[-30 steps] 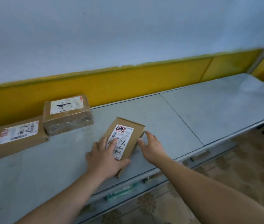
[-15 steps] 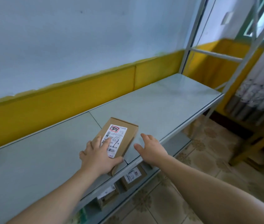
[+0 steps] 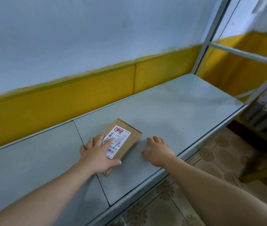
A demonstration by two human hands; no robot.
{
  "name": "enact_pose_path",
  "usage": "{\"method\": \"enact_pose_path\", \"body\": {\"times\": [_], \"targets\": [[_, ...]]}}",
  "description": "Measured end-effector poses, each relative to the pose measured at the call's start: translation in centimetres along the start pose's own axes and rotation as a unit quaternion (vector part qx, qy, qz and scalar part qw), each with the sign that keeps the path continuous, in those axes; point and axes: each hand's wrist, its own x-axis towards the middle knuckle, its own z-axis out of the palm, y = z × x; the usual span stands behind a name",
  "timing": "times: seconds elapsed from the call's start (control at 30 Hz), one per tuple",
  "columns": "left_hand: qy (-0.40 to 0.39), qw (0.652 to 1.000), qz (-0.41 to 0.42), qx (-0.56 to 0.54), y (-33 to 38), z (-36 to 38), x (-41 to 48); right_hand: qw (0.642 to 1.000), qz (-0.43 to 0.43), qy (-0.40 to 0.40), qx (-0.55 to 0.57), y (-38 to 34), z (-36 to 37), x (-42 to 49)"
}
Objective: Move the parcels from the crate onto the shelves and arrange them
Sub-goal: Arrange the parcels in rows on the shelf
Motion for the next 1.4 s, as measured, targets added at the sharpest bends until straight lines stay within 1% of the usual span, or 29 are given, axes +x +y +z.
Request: {"method": "enact_pose_path", "body": {"times": [0.1, 0.2, 0.33, 0.47, 0.6, 0.83, 1.17, 1.3, 1.4], "targets": [[-0.019, 1.0, 0.005, 0.004, 0.2, -0.5, 2.5, 1.0, -0.015, -0.003, -0.023, 1.6, -0.6, 3.0], [0.002, 1.0, -0.01, -0.003, 0.3, -0.8, 4.1, 0.998, -0.031, -0.012, -0.057, 2.8, -0.7, 5.6], [0.045, 0.996, -0.073, -0.022, 1.0, -0.6, 5.2, 0.993, -0.069, -0.008, -0.094, 3.5, -1.7, 9.2], [0.026, 0.988, -0.135, -0.067, 1.7, -0.3, 6.3, 0.993, -0.088, 0.001, -0.083, 3.9, -1.5, 11.2], [0.027, 0.984, -0.161, -0.07, 1.4, -0.7, 8.5, 0.992, -0.1, 0.025, -0.067, 4.6, -0.8, 11.6], [0.033, 0.986, -0.151, -0.056, -0.2, -1.7, 11.6, 0.993, -0.102, 0.026, -0.052, 4.6, -0.5, 12.0], [0.013, 0.993, -0.112, -0.02, -1.0, -1.8, 10.7, 0.994, -0.093, 0.025, -0.049, 4.7, -0.9, 11.8], [0.014, 0.992, -0.124, -0.035, -0.8, -2.2, 11.2, 0.995, -0.088, 0.028, -0.043, 4.5, -0.8, 11.7], [0.017, 0.984, -0.163, -0.071, -0.2, -2.6, 10.1, 0.995, -0.092, 0.026, -0.042, 4.7, -0.9, 11.6]]}}
